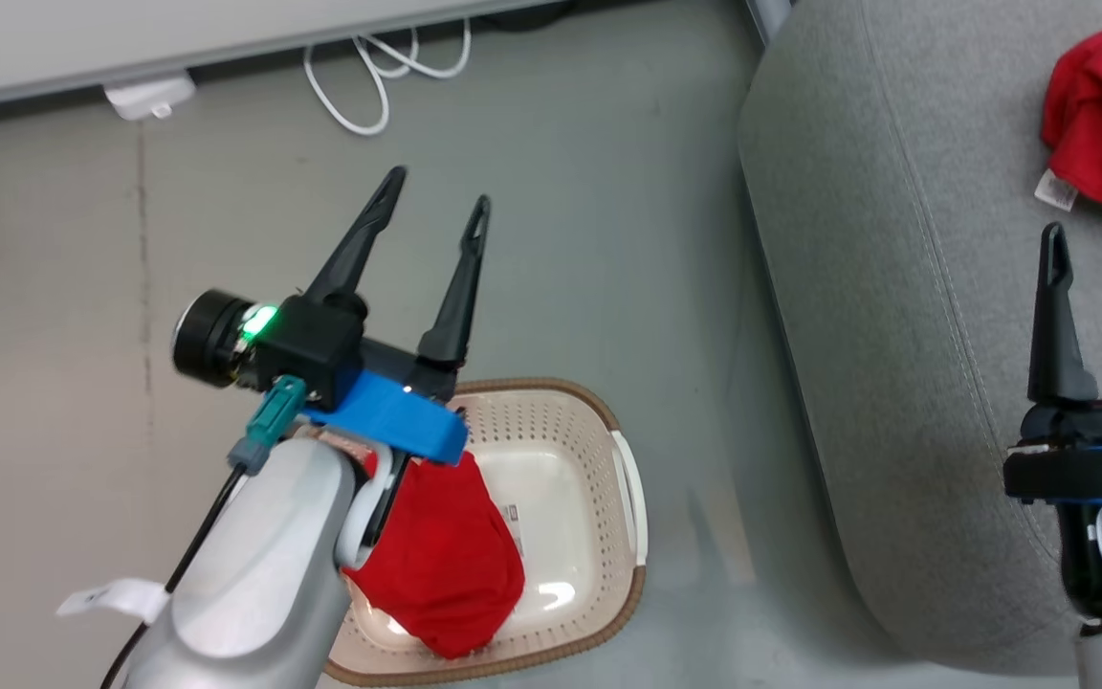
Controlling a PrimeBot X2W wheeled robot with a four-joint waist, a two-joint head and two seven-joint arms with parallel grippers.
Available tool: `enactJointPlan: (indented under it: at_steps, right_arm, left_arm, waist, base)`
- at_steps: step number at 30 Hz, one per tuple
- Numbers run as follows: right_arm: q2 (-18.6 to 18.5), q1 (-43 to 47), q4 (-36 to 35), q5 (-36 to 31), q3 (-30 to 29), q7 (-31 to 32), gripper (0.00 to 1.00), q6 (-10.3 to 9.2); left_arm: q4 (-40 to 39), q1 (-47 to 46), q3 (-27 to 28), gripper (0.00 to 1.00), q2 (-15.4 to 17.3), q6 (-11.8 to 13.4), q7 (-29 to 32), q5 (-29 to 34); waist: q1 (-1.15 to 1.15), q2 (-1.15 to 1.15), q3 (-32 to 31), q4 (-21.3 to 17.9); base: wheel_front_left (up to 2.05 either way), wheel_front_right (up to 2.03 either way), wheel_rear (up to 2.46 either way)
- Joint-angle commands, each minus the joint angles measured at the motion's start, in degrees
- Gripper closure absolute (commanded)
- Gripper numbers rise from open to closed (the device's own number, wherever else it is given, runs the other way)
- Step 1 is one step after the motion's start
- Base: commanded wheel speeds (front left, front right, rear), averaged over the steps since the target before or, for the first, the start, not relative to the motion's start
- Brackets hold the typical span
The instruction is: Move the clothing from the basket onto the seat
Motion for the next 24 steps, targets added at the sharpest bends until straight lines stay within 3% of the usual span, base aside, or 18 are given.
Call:
enactJointPlan:
  at_steps: [1, 12, 24]
  right_arm:
    - [0.4, 1.8, -0.5, 0.5, 0.7, 0.0, 0.0, 0.02]
    - [3.1, 9.2, -3.1, -0.1, 5.7, 0.0, 0.0, 0.03]
    - [5.6, 14.6, -1.9, -1.0, 6.2, 0.0, 0.0, 0.03]
  left_arm:
    - [-0.9, 2.7, 2.3, 0.0, 0.0, -0.1, -0.2, 0.8]
    - [-4.8, 16.6, 15.9, 0.0, -2.7, -1.3, -0.2, 4.0]
    - [-7.0, 25.1, 23.6, 0.0, -5.4, -3.5, -0.2, 7.5]
  waist:
    - [0.01, 0.0, -4.0, 2.6]
    - [0.01, 0.0, -13.1, 5.9]
    - [0.01, 0.0, -18.5, 7.7]
  base:
    - [0.0, 0.0, 0.0]
    - [0.0, 0.0, 0.0]
    - [0.0, 0.0, 0.0]
